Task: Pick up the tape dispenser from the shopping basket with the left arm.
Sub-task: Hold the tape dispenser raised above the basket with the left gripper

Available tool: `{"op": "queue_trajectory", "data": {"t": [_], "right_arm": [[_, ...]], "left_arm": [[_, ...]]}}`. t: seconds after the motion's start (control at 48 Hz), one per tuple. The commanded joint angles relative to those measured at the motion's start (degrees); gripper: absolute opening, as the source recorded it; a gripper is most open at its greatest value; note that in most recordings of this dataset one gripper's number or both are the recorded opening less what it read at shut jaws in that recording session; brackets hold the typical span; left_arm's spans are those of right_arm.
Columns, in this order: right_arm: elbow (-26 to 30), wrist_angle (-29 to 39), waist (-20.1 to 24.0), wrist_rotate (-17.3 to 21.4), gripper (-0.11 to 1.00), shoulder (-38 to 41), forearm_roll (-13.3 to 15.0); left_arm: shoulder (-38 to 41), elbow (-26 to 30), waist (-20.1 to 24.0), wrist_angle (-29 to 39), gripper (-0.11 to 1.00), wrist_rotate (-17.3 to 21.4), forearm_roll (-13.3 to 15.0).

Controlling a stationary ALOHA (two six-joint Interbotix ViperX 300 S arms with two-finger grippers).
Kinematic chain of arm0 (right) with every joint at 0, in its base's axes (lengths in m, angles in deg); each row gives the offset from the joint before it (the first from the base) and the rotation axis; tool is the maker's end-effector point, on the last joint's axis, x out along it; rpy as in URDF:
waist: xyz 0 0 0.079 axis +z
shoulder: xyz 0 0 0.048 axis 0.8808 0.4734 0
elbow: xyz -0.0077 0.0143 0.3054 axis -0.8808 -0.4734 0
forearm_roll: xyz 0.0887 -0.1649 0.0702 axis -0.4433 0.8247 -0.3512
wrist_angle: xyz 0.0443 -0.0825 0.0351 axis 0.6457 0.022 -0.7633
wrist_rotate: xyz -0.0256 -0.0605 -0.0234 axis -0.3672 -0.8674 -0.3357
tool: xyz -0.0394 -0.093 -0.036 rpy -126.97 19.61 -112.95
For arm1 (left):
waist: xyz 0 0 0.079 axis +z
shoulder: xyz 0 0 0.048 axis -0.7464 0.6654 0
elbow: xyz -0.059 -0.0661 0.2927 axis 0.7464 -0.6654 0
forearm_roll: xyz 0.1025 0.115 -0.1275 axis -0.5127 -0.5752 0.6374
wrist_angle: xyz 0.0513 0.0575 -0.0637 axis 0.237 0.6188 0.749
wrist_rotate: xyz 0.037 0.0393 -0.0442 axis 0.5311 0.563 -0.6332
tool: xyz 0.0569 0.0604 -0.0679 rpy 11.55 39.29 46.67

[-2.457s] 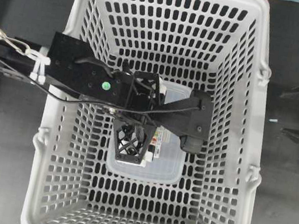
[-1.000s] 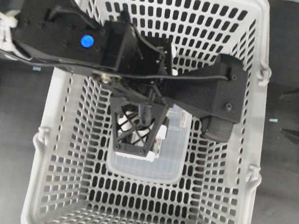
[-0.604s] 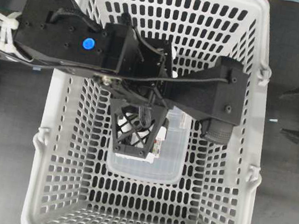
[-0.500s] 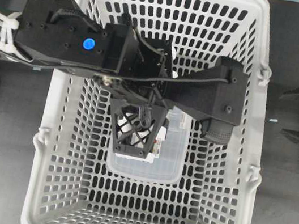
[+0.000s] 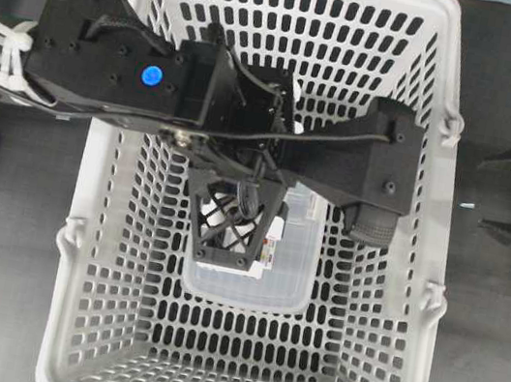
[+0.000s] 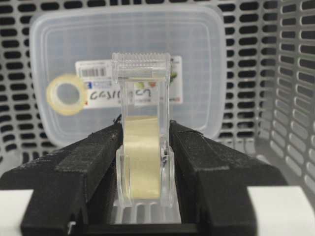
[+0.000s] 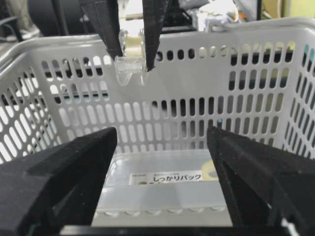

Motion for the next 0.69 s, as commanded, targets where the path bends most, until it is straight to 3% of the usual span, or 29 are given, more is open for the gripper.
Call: {"op": "queue_trajectory", "data": {"t": [0.0,0.666], "right_arm": [[1.1,-0.4,0.0,0.1,0.71,0.4,-0.1],[1.1,-0.4,0.0,0.1,0.71,0.4,-0.1]], "left_arm": [[-1.1,0.3,-0.4,-0.2,0.3,0.1,-0.3],[-1.1,-0.3,-0.7,-0.2,0.3,0.1,-0.2]]}}
